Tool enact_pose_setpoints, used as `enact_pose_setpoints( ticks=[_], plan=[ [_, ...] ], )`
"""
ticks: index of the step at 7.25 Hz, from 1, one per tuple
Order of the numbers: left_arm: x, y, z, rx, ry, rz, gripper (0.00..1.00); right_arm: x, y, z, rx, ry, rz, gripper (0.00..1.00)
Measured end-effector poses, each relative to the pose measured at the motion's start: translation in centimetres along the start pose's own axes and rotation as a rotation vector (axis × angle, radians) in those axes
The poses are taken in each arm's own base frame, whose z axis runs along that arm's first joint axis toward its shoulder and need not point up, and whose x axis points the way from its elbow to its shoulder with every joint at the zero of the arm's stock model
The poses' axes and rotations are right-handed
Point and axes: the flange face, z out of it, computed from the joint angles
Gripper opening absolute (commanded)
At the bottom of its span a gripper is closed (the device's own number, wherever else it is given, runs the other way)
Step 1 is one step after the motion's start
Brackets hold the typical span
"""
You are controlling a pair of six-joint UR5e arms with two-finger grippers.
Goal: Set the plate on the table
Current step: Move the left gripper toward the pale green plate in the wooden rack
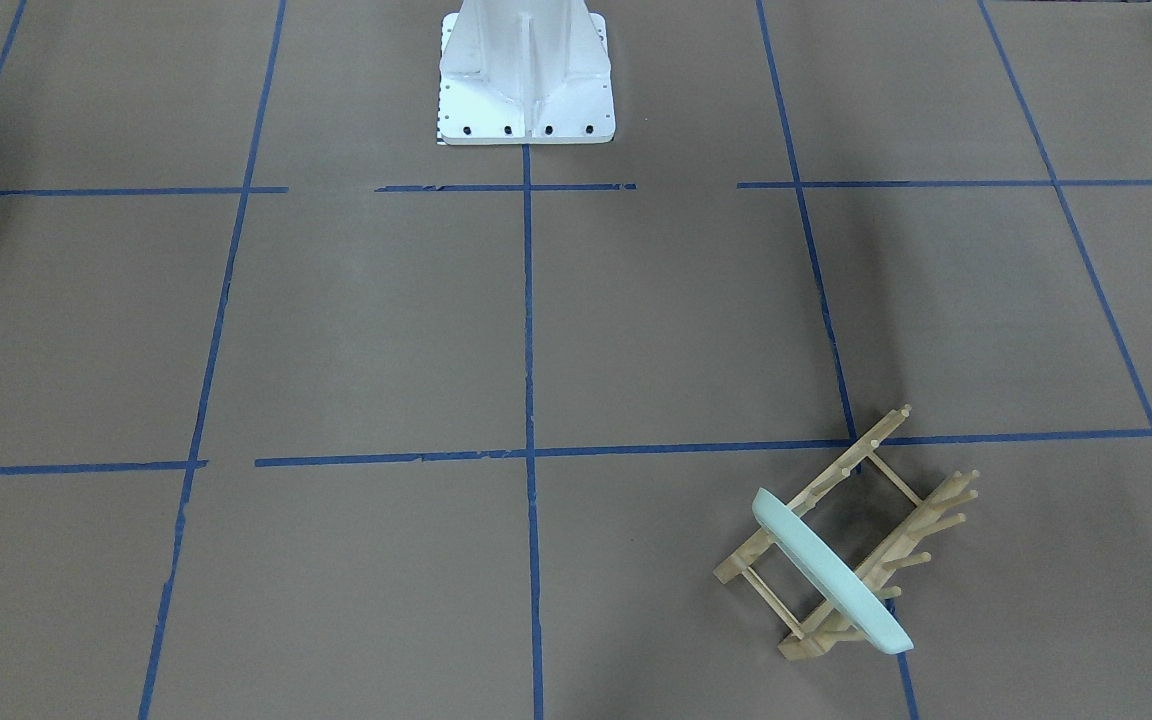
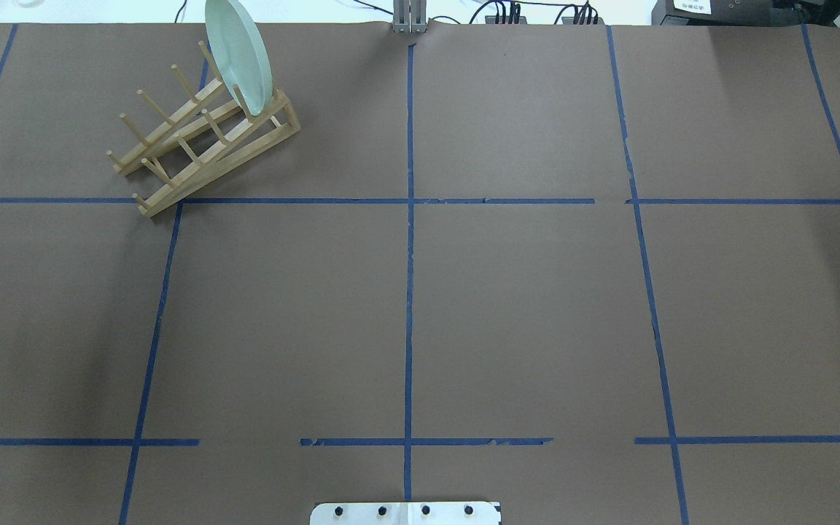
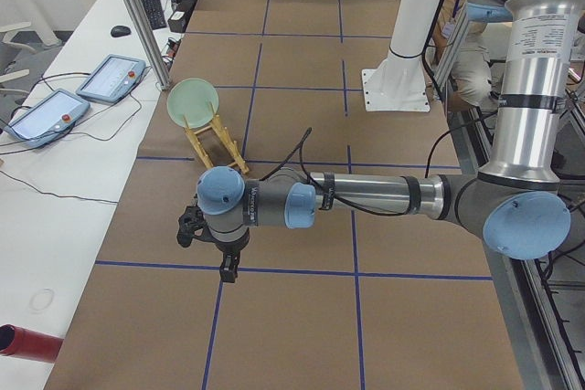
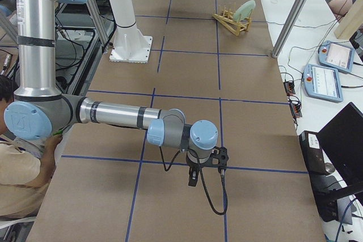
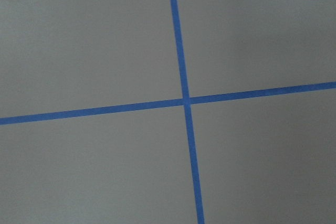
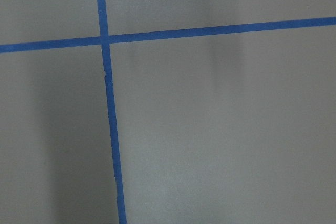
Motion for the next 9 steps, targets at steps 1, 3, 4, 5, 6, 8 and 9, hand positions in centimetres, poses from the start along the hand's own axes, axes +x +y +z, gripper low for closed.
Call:
enact_pose_setpoints(
  ticks=[1, 3, 4, 5, 6, 8, 9],
  plan=[
    [0.1, 0.5, -0.9, 0.007, -0.001, 0.000, 1.00, 0.0, 0.0, 0.0, 0.000, 0.000, 0.000, 1.00],
    [0.6, 2.4, -1.4, -0.002, -0.007, 0.018, 1.00, 0.0, 0.0, 0.0, 0.000, 0.000, 0.000, 1.00],
    [0.5, 3.1, -1.1, -0.010, -0.005, 0.017, 1.00, 0.0, 0.0, 0.0, 0.000, 0.000, 0.000, 1.00],
    [0.2, 3.5, -0.7, -0.018, 0.001, 0.008, 1.00, 0.0, 0.0, 0.0, 0.000, 0.000, 0.000, 1.00],
    [0.2, 3.6, -0.5, -0.016, 0.019, 0.002, 1.00, 0.0, 0.0, 0.0, 0.000, 0.000, 0.000, 1.00],
    [3.4, 2.1, -0.5, 0.047, 0.156, -0.010, 1.00, 0.0, 0.0, 0.0, 0.000, 0.000, 0.000, 1.00],
    [6.1, 0.8, -0.2, 0.084, 0.212, -0.060, 1.00, 0.0, 0.0, 0.0, -0.001, 0.000, 0.001, 1.00]
  ],
)
